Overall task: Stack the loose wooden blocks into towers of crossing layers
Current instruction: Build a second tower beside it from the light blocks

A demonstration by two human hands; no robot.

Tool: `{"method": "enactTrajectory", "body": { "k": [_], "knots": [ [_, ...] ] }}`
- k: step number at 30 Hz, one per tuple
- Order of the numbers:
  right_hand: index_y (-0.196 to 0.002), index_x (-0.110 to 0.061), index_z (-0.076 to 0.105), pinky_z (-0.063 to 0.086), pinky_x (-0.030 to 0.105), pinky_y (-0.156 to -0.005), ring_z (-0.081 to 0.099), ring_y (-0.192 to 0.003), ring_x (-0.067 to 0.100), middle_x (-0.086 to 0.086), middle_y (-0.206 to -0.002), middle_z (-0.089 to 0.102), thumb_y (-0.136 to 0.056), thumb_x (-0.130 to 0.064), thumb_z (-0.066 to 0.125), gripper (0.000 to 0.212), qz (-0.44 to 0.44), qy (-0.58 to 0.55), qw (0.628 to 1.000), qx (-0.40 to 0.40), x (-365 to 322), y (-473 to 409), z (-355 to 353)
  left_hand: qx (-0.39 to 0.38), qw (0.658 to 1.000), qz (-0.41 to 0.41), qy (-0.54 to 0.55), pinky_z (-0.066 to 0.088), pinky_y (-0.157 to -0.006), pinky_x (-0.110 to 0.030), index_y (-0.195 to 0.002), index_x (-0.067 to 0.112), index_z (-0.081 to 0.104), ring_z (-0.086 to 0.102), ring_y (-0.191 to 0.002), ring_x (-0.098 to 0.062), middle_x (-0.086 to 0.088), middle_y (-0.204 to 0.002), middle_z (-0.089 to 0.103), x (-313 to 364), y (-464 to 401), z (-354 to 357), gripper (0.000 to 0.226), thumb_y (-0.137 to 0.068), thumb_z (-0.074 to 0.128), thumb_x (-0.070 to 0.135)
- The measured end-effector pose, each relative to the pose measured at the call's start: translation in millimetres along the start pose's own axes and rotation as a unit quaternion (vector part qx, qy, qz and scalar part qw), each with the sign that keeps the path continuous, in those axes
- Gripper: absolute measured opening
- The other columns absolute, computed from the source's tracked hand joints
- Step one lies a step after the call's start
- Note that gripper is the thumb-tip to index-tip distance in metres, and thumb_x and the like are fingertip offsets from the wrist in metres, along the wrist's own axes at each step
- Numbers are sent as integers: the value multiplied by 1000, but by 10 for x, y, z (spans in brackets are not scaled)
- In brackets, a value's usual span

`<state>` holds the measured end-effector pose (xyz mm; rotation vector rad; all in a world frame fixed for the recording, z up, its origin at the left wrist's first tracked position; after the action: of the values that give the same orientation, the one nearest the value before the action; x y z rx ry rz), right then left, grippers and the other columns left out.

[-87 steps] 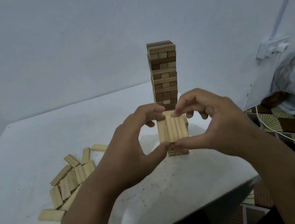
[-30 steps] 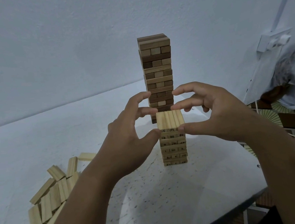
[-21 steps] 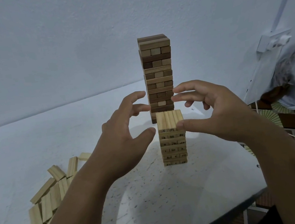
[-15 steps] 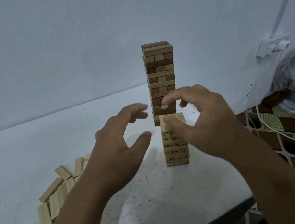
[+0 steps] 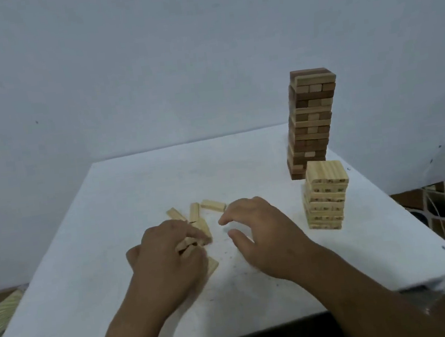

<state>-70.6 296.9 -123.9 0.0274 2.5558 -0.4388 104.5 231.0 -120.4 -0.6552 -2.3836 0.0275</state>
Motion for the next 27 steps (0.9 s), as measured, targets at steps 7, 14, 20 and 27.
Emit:
{"method": "enactTrajectory", "body": {
  "k": [7, 14, 20, 27],
  "knots": [
    [-137, -33, 51, 27, 37, -104, 30, -136, 23, -2, -151, 37, -104, -28, 38, 36, -22, 98, 991, -90, -35, -426, 463, -3, 999, -9, -45, 14, -89, -31, -95, 48, 69, 30, -123, 4, 31, -121, 45, -292, 74, 12, 15, -86, 61, 39],
    [-105, -28, 71, 40, 36, -92, 51, -108, 14, -9, -112, 61, -92, -31, 58, 19, -11, 52, 999, 4, 100, -473, 475, -4, 1000, -16, -20, 14, -91, -33, -80, 41, 70, 24, -122, 5, 31, -121, 43, -378, 42, 20, 7, -84, 66, 45],
    [-97, -21, 75, 49, 20, -80, 60, -86, 7, -6, -95, 68, -91, -16, 62, 15, 52, 0, 997, 60, 227, -413, 360, 55, 998, -2, 33, 20, -89, -30, -82, 37, 66, 39, -113, 3, 29, -106, 58, -331, -8, 35, 10, -91, 63, 35],
    [-101, -23, 73, 50, 29, -83, 58, -93, 10, -7, -102, 62, -95, -23, 57, 17, 29, 32, 998, 45, 74, -430, 428, 169, 961, -42, 214, 51, -61, -27, -101, 34, 64, 60, -60, -5, 20, -79, 64, -386, 9, -11, 14, -97, 56, 23]
  ]
}}
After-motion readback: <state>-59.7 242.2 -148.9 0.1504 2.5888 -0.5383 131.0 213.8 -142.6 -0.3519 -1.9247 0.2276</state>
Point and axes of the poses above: each hand's wrist, its own y-axis away from the middle knuckle, its own z-axis out of the palm, x = y × z, the point moved 2 cm from there along -y, towards the middle knuckle
